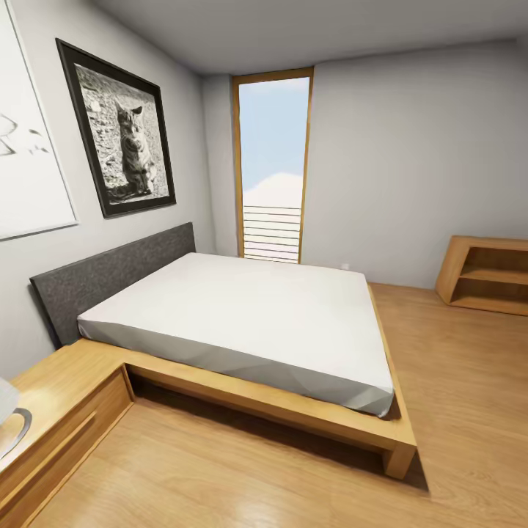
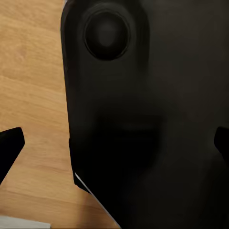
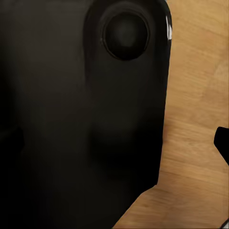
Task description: In the bedroom, organize the workspace by keeping the computer under the desk, ensuring the monitor is on the desk, placing the keyboard on the desk next to the monitor, placing the mouse on the desk next to the keyboard, moving the folder from the swivel chair onto the desk next to the mouse, stacking the notebook on top of the folder with the pen on top of the notebook, and positioning the swivel chair next to the desk.
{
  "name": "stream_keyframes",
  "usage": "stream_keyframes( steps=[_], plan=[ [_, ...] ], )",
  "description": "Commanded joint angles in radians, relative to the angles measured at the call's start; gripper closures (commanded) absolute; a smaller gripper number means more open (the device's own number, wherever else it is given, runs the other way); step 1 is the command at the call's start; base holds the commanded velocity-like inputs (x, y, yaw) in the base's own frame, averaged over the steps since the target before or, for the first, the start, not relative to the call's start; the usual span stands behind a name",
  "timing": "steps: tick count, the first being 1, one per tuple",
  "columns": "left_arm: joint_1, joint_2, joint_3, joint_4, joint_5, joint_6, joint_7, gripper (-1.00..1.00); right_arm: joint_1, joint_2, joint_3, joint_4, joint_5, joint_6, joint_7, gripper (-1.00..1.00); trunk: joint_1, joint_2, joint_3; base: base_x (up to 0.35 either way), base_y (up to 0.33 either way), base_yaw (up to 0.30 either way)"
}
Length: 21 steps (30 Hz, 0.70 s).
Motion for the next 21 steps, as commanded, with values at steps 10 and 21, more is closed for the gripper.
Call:
stream_keyframes(
  steps=[10,21],
  plan=[
    [0.007,-0.042,-0.004,-0.022,-0.003,-0.004,0.0,-1.0,-0.01,0.034,-0.003,-0.008,-0.014,-0.018,-0.003,-1.0,-0.034,0.063,0.028,0.0,0.0,0.0],
    [0.008,-0.043,-0.003,-0.023,0.0,-0.002,0.005,-1.0,-0.01,0.031,0.003,-0.009,-0.007,-0.06,-0.001,-1.0,-0.077,0.14,0.061,0.0,0.0,-0.029]
  ],
)
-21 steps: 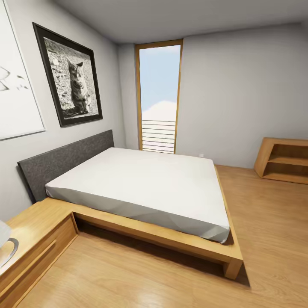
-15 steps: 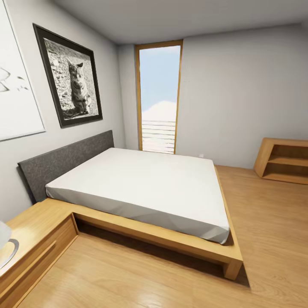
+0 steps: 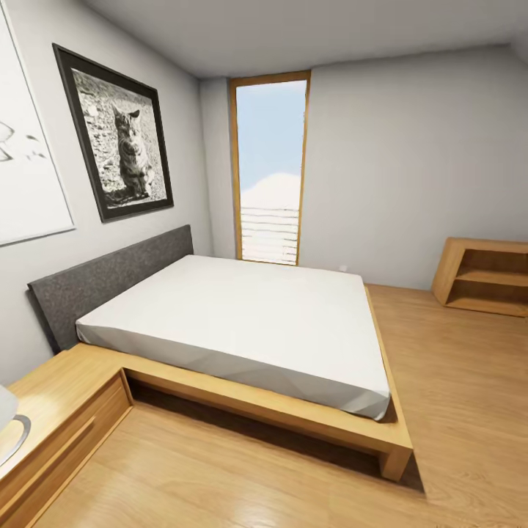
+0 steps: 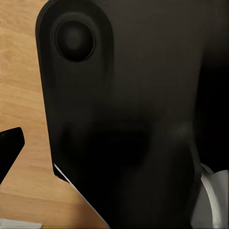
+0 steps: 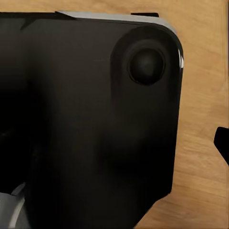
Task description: In the bedroom, organize the workspace by keeping the computer under the desk, ensuring the monitor is on the desk, placing the keyboard on the desk next to the monitor, placing the mouse on the desk next to the keyboard, moving the folder from the swivel chair onto the desk next to the mouse, stacking the notebook on top of the folder with the pen on top of the notebook, and positioning the swivel chair next to the desk.
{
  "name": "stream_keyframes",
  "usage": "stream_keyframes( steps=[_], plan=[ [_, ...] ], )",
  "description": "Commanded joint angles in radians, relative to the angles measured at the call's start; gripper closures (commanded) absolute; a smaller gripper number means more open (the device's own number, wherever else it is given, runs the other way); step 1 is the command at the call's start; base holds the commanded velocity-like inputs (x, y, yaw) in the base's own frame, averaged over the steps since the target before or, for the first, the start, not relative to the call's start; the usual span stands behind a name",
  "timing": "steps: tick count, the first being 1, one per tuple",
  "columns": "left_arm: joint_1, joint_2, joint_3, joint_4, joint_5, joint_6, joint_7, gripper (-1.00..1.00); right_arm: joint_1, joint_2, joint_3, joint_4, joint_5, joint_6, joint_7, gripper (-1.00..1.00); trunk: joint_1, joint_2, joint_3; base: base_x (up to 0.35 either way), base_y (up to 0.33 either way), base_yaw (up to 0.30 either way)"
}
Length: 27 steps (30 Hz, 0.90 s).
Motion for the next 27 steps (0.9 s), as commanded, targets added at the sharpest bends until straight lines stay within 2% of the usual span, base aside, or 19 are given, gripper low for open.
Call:
stream_keyframes(
  steps=[1,6,7,9,12,15,19,22,25,26,27],
  plan=[
    [0.001,0.0,0.0,-0.002,0.0,0.0,0.0,-1.0,-0.001,0.0,0.0,0.001,-0.001,-0.009,0.0,-1.0,-0.004,0.007,0.002,0.0,0.0,-0.198],
    [0.001,0.002,0.001,-0.008,0.001,-0.001,0.001,-1.0,-0.001,0.004,-0.005,-0.016,-0.007,-0.037,-0.002,-1.0,-0.023,0.042,0.017,0.0,0.0,-0.238],
    [0.001,0.003,0.001,-0.014,0.001,-0.002,0.002,-1.0,-0.001,0.004,-0.005,-0.048,-0.008,-0.279,-0.002,-1.0,-0.027,0.049,0.02,0.0,0.0,-0.256],
    [0.001,0.008,0.001,-0.066,0.002,-0.002,0.002,-1.0,-0.001,0.005,-0.006,-0.088,-0.011,-0.385,-0.002,-1.0,-0.035,0.063,0.028,0.0,0.0,-0.263],
    [0.001,0.018,0.002,-0.142,0.002,-0.002,0.002,-1.0,-0.002,0.005,-0.005,-0.132,-0.008,-0.485,-0.002,-1.0,-0.046,0.084,0.039,0.0,0.0,-0.25],
    [0.001,0.031,0.002,-0.226,0.002,-0.002,0.003,-1.0,-0.002,-0.012,-0.004,-0.228,-0.007,-0.596,-0.001,-1.0,-0.058,0.105,0.05,0.0,0.0,-0.26],
    [0.002,0.036,0.002,-0.302,0.005,-0.001,0.006,-1.0,-0.003,-0.035,-0.004,-0.299,-0.007,-0.652,0.0,-1.0,-0.073,0.133,0.063,0.0,0.0,-0.283],
    [0.001,0.038,0.004,-0.35,0.032,-0.003,0.007,-1.0,-0.003,-0.036,0.0,-0.347,-0.003,-0.674,0.0,-1.0,-0.084,0.154,0.073,0.0,0.0,-0.282],
    [0.001,0.038,0.009,-0.376,0.086,-0.005,0.006,-1.0,-0.004,-0.026,0.001,-0.392,0.0,-0.681,-0.002,-1.0,-0.096,0.175,0.082,0.0,0.0,-0.273],
    [0.001,0.038,0.011,-0.382,0.122,-0.005,0.006,-1.0,-0.008,-0.022,0.001,-0.413,-0.001,-0.683,-0.003,-1.0,-0.1,0.182,0.086,0.0,0.0,-0.266],
    [0.001,0.038,0.012,-0.384,0.139,-0.005,0.006,-1.0,-0.012,-0.021,0.001,-0.42,-0.001,-0.683,-0.004,-1.0,-0.104,0.189,0.089,0.0,0.0,-0.262]
  ],
)
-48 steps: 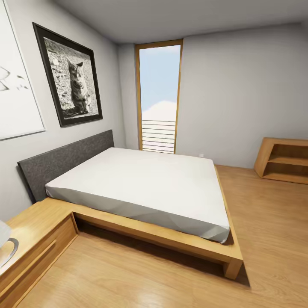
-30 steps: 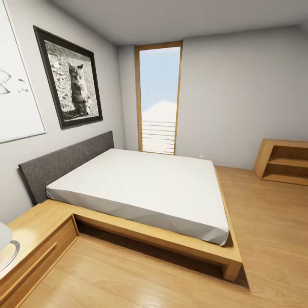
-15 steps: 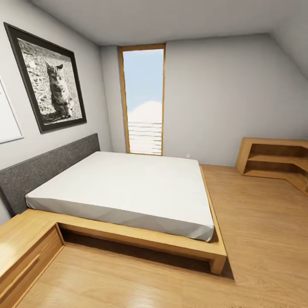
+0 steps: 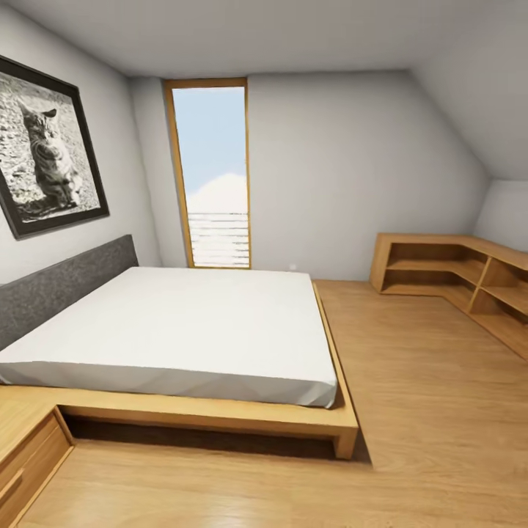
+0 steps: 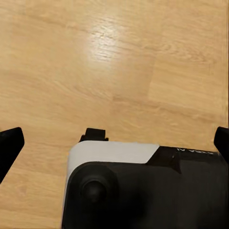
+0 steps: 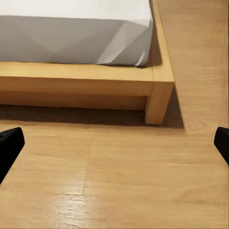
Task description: In the bedroom, organize the workspace by keeping the computer under the desk, ensuring the monitor is on the desk, placing the keyboard on the desk next to the monitor, placing the mouse on the desk next to the keyboard, moving the folder from the swivel chair onto the desk next to the mouse, stacking the notebook on top of the folder with the pen on top of the notebook, and positioning the swivel chair next to the desk.
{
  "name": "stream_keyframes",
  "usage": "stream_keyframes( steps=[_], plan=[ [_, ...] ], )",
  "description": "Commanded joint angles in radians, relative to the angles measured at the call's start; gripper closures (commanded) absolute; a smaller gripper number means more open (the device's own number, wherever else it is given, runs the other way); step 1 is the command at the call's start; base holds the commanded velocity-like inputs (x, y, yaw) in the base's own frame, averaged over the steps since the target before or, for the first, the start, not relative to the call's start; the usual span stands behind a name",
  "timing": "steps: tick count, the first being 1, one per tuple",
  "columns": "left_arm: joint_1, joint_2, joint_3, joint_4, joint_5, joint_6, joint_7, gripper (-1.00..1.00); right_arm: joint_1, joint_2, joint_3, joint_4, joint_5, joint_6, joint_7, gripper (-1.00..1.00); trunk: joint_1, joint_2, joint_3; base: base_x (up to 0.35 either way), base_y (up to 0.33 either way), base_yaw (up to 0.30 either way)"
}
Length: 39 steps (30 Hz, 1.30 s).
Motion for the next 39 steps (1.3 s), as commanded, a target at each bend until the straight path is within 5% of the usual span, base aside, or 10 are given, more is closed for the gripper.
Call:
stream_keyframes(
  steps=[1,6,7,10,14,19,26,39],
  plan=[
    [0.001,0.0,0.002,-0.002,0.044,-0.001,0.001,-1.0,-0.008,0.002,0.0,-0.01,-0.002,-0.004,-0.001,-1.0,-0.004,0.007,0.003,0.0,0.0,-0.246],
    [0.001,0.038,0.011,0.021,0.16,-0.019,-0.002,-1.0,-0.029,0.002,-0.005,-0.014,-0.008,-0.004,-0.003,-1.0,-0.023,0.042,0.022,0.0,0.0,-0.234],
    [0.001,0.049,0.014,0.025,0.201,-0.054,-0.005,-1.0,-0.032,0.001,-0.006,0.033,-0.006,0.003,-0.001,-1.0,-0.027,0.049,0.025,0.0,0.0,-0.259],
    [0.001,0.044,0.015,0.043,0.216,-0.283,-0.005,-1.0,-0.042,0.02,0.002,0.12,0.007,0.008,0.003,-1.0,-0.038,0.07,0.033,0.0,0.0,-0.2],
    [0.001,0.016,0.01,0.112,0.206,-0.497,-0.007,-1.0,-0.045,0.029,0.004,0.144,0.025,0.008,0.004,-1.0,-0.054,0.098,0.045,0.0,0.0,-0.239],
    [0.001,-0.025,-0.025,0.196,0.115,-0.669,-0.004,-1.0,-0.046,0.031,0.005,0.148,0.03,0.008,0.004,-1.0,-0.073,0.133,0.061,0.0,0.0,-0.264],
    [0.001,-0.032,-0.037,0.243,0.069,-0.741,-0.004,-1.0,-0.046,0.032,0.005,0.15,0.031,0.008,0.003,-1.0,-0.092,0.168,0.076,0.0,0.0,-0.269],
    [0.001,-0.028,-0.037,0.253,0.064,-0.753,-0.004,-1.0,-0.046,0.033,0.006,0.152,0.032,0.008,0.004,-1.0,-0.092,0.168,0.076,-0.03,0.004,-0.273]
  ],
)
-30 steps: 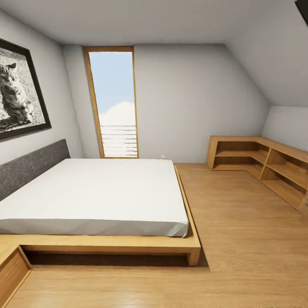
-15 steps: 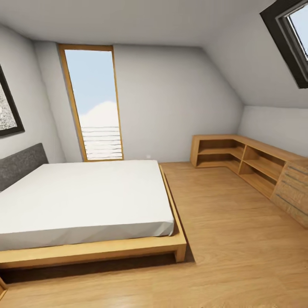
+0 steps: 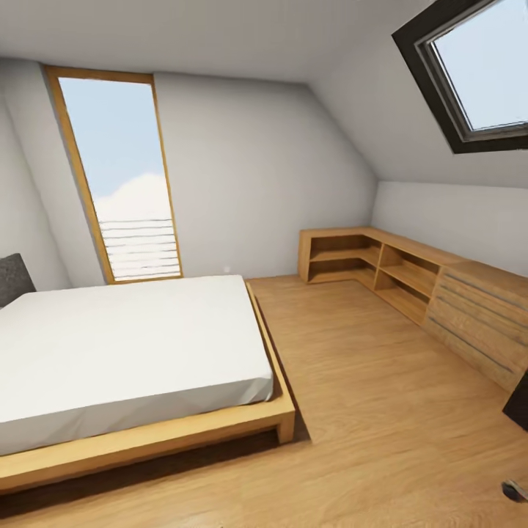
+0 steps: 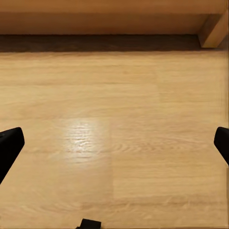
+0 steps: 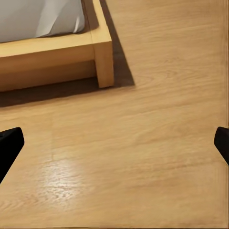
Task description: In the bedroom, organize the workspace by keeping the computer under the desk, ensuring the monitor is on the desk, placing the keyboard on the desk next to the monitor, placing the mouse on the desk next to the keyboard, moving the folder from the swivel chair onto the desk next to the mouse, stacking the notebook on top of the folder with the pen on top of the notebook, and positioning the swivel chair next to the desk.
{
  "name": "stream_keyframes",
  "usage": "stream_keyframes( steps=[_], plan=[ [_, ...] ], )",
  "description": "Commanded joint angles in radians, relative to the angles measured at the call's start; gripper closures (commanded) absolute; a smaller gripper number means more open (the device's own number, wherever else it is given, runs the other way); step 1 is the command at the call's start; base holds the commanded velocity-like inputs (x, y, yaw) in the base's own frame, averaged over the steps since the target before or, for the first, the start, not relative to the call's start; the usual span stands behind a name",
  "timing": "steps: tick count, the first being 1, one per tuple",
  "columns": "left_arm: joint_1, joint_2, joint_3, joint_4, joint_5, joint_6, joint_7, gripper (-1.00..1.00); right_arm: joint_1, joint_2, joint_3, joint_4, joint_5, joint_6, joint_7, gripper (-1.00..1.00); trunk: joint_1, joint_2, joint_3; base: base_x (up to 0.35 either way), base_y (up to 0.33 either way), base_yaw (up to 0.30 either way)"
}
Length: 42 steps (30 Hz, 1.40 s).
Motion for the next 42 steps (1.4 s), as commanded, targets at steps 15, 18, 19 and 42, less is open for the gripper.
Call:
stream_keyframes(
  steps=[15,18,19,42],
  plan=[
    [0.001,0.0,-0.003,-0.002,0.006,0.002,0.001,-1.0,-0.001,0.002,0.001,0.001,0.002,-0.003,0.0,-1.0,0.0,-0.001,-0.001,-0.19,0.212,-0.296],
    [0.001,0.0,-0.003,-0.001,0.006,0.003,0.0,-1.0,-0.001,0.002,0.002,0.001,0.002,-0.003,0.0,-1.0,0.0,-0.001,-0.001,0.136,0.259,-0.299],
    [0.001,0.0,-0.003,-0.001,0.006,0.003,0.0,-1.0,-0.001,0.002,0.002,0.001,0.002,-0.003,0.0,-1.0,0.0,-0.001,-0.001,0.193,0.224,-0.299],
    [0.001,0.0,-0.003,0.0,0.006,0.007,0.0,-1.0,-0.001,0.002,0.002,0.003,0.002,-0.003,0.0,-1.0,0.0,-0.001,-0.001,0.109,0.094,-0.299]
  ],
)
